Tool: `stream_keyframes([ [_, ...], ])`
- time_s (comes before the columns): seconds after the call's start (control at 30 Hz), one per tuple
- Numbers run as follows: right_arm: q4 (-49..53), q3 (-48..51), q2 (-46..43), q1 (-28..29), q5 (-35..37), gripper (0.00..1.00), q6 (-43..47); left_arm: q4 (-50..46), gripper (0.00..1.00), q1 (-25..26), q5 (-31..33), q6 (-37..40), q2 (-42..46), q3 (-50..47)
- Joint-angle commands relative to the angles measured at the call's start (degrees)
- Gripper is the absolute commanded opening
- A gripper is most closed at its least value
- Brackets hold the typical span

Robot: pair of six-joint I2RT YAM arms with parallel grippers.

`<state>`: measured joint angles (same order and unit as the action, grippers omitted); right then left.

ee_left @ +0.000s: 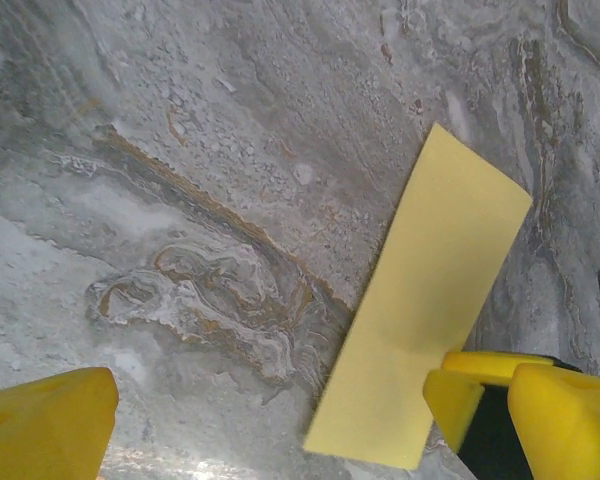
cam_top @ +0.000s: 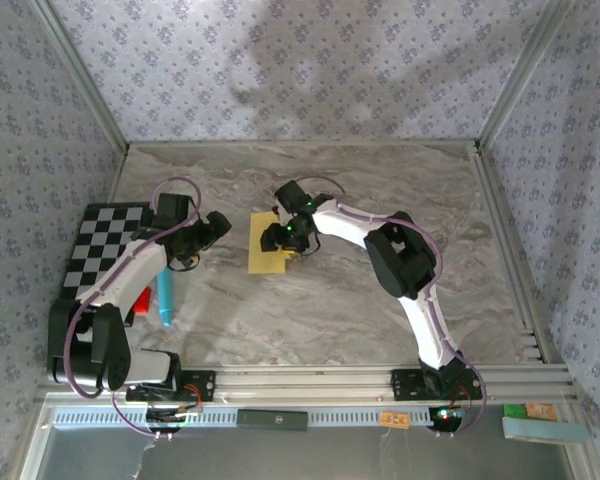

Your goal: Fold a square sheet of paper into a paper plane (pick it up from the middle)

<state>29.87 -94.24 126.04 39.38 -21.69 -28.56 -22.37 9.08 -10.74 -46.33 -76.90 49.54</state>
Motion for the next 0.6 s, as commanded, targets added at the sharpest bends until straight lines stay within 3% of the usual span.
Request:
stream_keyframes([
  [0.0,10.07,6.62,-2.87,-2.17,3.49,0.58,9.61,1.23,1.0,-0.2,-3.96,1.69,-1.11,1.01],
  [0.13,8.97,10.8,-7.65,-3.72,1.61,0.56,12.79,3.27,1.0,0.43,-7.74,1.93,-2.96,1.03],
  [0.3,2.08,11.87,-13.1,-4.13,-0.74,0.56,7.02,5.37,1.0,2.96,-10.68,1.04,-5.32,1.22],
  [0.57,-1.77,12.72,-10.72,-4.13,0.21,0.49,0.98,12.43,0.99,8.23,-15.42,-4.13,-8.39,-1.46],
])
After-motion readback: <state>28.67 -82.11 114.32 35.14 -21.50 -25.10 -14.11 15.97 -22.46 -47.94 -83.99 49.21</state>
